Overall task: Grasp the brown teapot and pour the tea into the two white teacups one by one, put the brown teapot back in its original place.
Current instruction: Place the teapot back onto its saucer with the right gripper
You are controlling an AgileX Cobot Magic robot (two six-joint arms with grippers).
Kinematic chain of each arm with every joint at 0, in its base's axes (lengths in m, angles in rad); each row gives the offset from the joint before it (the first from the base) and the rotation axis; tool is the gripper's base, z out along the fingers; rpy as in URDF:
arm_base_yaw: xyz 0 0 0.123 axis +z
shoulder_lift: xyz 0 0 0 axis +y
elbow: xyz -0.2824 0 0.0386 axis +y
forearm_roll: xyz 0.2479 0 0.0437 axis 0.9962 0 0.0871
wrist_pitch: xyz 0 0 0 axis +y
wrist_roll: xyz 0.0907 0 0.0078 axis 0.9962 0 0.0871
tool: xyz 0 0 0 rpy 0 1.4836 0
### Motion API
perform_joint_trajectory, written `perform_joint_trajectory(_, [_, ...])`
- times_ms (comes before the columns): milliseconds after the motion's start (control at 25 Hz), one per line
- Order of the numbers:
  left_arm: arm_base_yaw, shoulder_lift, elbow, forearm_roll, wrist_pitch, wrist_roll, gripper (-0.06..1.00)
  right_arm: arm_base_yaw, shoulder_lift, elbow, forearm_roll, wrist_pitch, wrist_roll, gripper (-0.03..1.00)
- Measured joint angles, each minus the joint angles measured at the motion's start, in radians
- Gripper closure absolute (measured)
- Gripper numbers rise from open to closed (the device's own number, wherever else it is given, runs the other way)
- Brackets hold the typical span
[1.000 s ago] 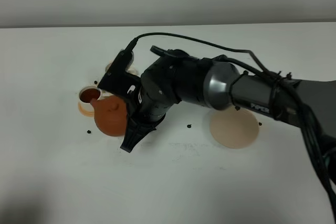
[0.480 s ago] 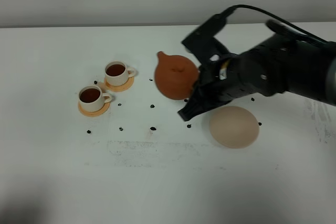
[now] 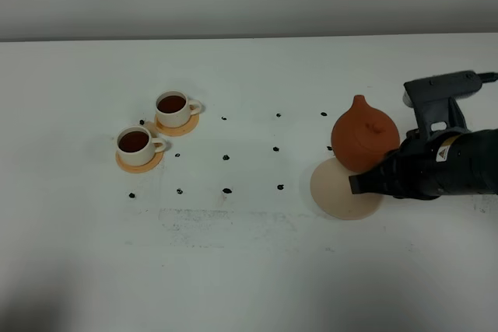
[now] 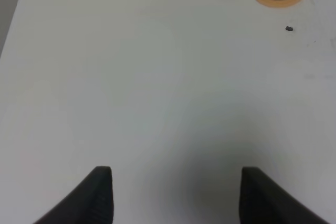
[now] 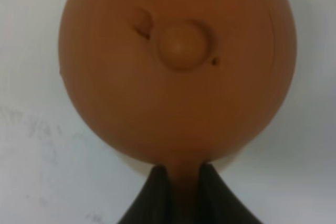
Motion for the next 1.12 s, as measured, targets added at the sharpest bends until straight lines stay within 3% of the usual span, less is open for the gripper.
perform_joint_trajectory(440, [0.000, 0.000, 0.000, 0.000, 0.000, 0.000, 0.44, 0.000, 0.116, 0.020, 0.131, -0.060, -0.007, 0.88])
perform_joint_trajectory(1120, [0.000, 0.000, 0.000, 0.000, 0.000, 0.001, 0.44, 0.012, 0.168, 0.020, 0.141, -0.064, -0.011, 0.88])
